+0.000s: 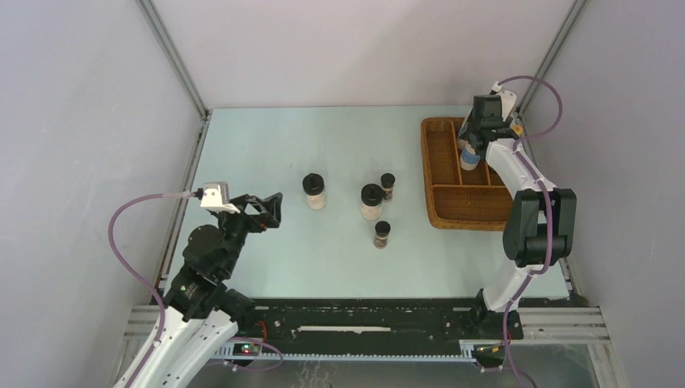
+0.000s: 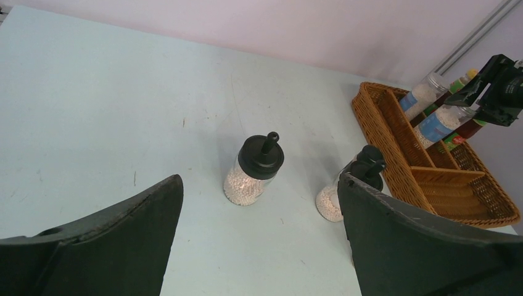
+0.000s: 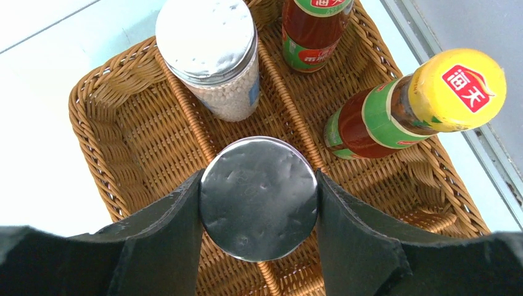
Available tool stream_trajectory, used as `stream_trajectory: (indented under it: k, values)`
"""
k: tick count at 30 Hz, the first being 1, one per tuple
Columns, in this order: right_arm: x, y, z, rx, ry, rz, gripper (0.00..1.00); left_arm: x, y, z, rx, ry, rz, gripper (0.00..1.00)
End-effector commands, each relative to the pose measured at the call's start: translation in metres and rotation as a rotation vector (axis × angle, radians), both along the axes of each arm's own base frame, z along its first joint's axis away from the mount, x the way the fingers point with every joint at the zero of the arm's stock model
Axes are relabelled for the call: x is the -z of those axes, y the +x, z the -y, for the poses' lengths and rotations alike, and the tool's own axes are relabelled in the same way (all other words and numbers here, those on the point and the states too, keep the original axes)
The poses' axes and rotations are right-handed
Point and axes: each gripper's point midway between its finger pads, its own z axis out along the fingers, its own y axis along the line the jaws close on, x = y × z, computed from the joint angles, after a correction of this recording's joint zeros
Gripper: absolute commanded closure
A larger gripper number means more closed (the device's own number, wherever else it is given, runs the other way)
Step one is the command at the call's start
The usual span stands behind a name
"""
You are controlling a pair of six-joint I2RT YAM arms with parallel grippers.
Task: Organize the condiment bottles
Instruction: Place the bottle in the storage box.
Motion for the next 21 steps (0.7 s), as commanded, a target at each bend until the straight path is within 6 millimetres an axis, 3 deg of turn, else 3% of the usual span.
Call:
stream_trajectory:
  k: [1,21]
  values:
    - [-0.028,0.018,0.006,0.026,0.016,0.121,1.0,0.001,0.004,0.004,0.008,0.001,0.012,0.0]
    - [-0.006,0.016,0.006,0.029,0.029,0.082,1.0,0.003,0.004,0.005,0.011,0.0,0.006,0.0]
